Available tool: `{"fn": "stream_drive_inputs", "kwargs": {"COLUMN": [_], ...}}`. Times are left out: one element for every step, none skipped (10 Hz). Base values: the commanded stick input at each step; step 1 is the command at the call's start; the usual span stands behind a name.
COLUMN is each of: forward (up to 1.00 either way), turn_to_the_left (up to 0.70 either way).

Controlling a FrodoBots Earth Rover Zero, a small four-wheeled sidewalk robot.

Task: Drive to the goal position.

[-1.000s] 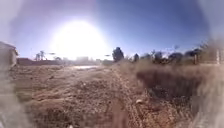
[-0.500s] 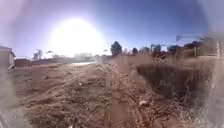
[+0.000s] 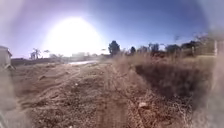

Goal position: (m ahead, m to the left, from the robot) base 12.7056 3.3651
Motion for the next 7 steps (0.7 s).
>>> {"fn": "stream_drive_inputs", "kwargs": {"forward": [0.50,0.50,0.50,0.50,0.50,0.50,0.50], "turn_to_the_left": [0.00,0.00,0.00,0.00,0.00,0.00,0.00]}}
